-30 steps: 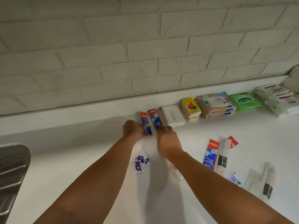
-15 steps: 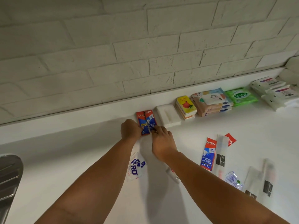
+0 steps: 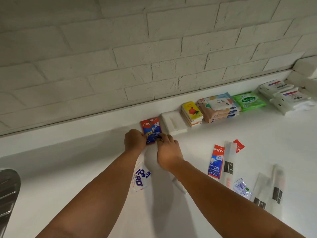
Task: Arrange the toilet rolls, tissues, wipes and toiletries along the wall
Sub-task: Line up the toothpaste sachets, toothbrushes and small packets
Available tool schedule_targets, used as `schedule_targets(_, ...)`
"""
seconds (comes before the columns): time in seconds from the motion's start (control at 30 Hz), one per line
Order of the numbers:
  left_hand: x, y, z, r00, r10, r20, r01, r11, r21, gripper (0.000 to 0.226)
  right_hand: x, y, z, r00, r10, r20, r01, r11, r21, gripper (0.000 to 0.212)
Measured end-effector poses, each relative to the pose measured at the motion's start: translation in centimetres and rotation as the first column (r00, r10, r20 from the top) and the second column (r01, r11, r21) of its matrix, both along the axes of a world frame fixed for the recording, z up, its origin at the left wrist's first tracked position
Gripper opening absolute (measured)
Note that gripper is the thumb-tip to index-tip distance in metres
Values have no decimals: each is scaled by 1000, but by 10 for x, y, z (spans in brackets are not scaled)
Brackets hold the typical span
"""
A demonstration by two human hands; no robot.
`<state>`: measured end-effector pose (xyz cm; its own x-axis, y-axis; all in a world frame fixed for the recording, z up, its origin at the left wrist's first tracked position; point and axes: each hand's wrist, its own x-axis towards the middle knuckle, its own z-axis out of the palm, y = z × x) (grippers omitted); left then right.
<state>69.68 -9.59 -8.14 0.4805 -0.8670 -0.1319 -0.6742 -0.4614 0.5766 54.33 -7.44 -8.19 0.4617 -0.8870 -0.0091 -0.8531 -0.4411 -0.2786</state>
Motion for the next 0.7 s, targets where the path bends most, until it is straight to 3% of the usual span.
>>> schedule_targets(0.17, -17, 15, 13, 999, -1, 37, 5, 996, -94, 25, -13, 11, 12, 985, -60, 161, 61, 998, -3, 42)
schedule_targets(0.47, -90, 65, 38, 990, -125, -64, 106, 965, -241, 18, -84, 37, 33, 955, -158, 250, 148, 987, 58, 38)
schedule_targets(0.7, -171, 87, 29, 967, -231, -109, 207, 958, -198, 19, -181, 52, 31, 908, -318, 273, 286, 946, 152, 36)
